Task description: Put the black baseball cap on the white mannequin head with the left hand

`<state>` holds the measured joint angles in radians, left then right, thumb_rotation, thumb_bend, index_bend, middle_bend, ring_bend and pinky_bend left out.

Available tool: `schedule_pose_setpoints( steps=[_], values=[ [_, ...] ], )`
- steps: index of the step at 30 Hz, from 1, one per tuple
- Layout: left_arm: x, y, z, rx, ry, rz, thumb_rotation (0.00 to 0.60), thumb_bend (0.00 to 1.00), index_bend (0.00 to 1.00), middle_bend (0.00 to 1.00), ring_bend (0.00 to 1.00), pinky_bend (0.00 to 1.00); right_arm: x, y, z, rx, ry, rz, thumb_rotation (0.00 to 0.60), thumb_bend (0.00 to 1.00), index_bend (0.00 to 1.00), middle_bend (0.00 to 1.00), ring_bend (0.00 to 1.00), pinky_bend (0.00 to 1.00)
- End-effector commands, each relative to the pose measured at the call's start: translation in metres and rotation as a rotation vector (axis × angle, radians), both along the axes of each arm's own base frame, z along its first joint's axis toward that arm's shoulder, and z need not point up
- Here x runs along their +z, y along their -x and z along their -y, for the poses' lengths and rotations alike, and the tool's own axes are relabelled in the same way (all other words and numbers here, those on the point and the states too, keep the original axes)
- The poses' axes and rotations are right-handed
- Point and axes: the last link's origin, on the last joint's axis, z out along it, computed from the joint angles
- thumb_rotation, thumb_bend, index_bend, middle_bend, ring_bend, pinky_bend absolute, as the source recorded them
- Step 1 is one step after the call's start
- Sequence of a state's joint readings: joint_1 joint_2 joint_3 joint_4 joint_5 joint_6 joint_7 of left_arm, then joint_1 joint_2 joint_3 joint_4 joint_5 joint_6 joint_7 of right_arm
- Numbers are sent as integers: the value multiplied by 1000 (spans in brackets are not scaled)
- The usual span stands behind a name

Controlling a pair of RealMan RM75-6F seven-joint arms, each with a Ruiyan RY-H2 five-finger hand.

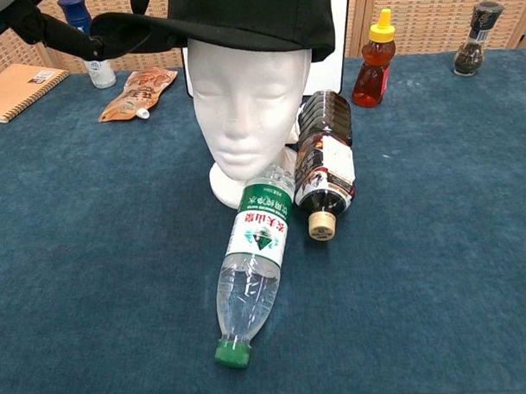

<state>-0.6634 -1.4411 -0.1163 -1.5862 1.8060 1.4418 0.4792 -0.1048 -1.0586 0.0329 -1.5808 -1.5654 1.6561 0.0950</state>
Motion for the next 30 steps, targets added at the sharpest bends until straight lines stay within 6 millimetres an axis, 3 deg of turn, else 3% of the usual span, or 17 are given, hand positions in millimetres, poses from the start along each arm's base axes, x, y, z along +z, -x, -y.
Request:
schedule_pose_setpoints(
  steps=[1,14,22,26,30],
  values=[
    [-2,1,2,11,12,-1,600,735,773,488,422,718,0,0,0,1,1,0,600,199,234,288,283,311],
    [-4,-4,1,6,14,-15,600,692,771,488,367,654,-2,0,0,3,-6,2,600,198,234,288,283,311],
    [-3,-13,0,-17,-1,-5,600,634,656,425,265,546,-1,2,-2,-1,-1,4,600,199,234,288,283,311],
    [1,-8,1,13,-2,-21,600,475,510,337,205,486,0,2,-2,-2,0,6,600,199,234,288,283,311],
    [6,-5,1,44,-3,-25,600,325,433,288,167,456,-1,2,-2,2,-1,7,600,199,234,288,283,311]
  ],
)
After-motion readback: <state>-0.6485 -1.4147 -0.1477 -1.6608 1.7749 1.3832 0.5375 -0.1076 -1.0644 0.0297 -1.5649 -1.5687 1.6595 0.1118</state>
